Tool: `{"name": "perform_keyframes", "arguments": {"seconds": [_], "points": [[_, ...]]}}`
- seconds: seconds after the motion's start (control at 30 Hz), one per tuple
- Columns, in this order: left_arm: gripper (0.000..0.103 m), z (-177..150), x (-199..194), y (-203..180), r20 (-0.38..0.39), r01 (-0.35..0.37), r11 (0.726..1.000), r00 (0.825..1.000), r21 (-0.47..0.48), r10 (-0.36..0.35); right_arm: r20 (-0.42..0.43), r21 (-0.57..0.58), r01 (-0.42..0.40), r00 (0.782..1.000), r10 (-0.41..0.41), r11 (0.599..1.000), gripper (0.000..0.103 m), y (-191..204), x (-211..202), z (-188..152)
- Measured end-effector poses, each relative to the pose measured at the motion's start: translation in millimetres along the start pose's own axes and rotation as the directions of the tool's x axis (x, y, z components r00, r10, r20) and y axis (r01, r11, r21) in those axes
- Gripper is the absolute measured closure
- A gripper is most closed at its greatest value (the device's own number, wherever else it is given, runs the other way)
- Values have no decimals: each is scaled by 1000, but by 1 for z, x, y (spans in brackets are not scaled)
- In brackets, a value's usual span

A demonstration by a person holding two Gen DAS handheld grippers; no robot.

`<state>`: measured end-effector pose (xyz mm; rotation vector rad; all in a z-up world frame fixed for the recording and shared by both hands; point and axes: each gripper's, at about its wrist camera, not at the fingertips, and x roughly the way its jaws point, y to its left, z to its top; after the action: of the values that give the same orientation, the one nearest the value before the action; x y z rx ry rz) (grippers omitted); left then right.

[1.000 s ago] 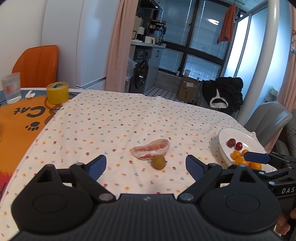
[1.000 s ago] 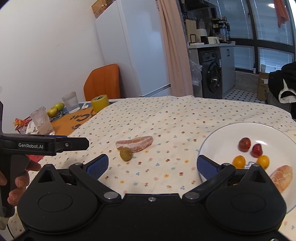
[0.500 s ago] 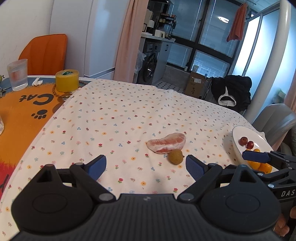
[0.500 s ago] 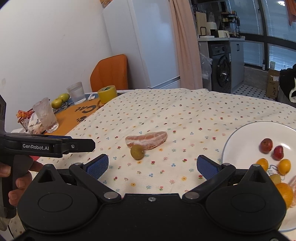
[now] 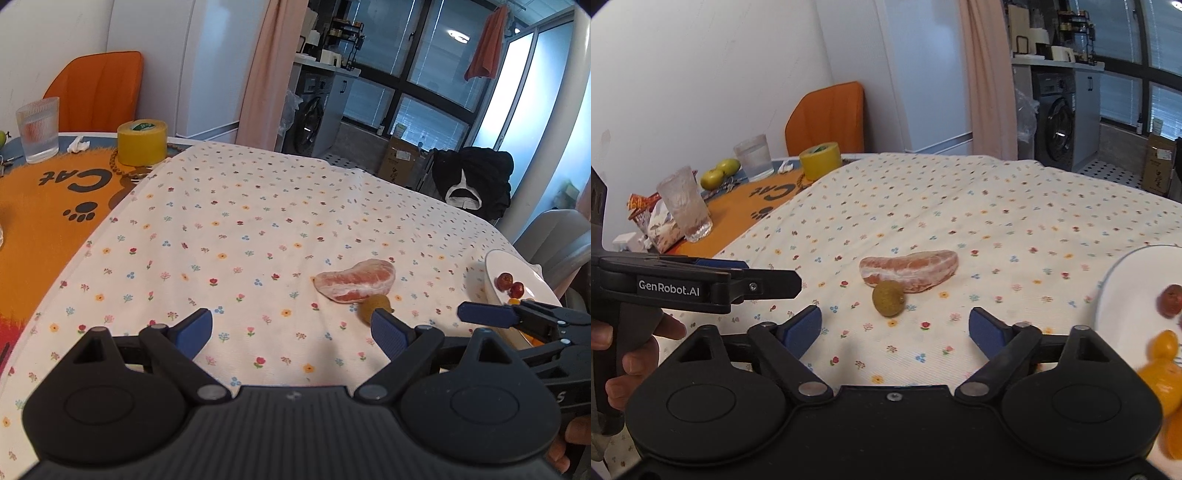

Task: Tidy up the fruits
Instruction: 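Close the right tool on the brown kiwi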

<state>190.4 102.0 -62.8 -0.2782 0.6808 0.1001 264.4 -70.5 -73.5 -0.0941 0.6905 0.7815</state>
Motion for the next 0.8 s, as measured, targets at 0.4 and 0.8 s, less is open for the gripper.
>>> {"name": "perform_keyframes", "arguments": {"seconds": [0.4,0.8], "points": [[12,9,9,10,-3,-1,1000,1000,11,1,-43,-4,-13,999,12,1000,44,5,31,11],[12,16,21,-2,-15,38,997,999,69,-37,-53,3,-3,999,4,1000,82,0,34,11]]}}
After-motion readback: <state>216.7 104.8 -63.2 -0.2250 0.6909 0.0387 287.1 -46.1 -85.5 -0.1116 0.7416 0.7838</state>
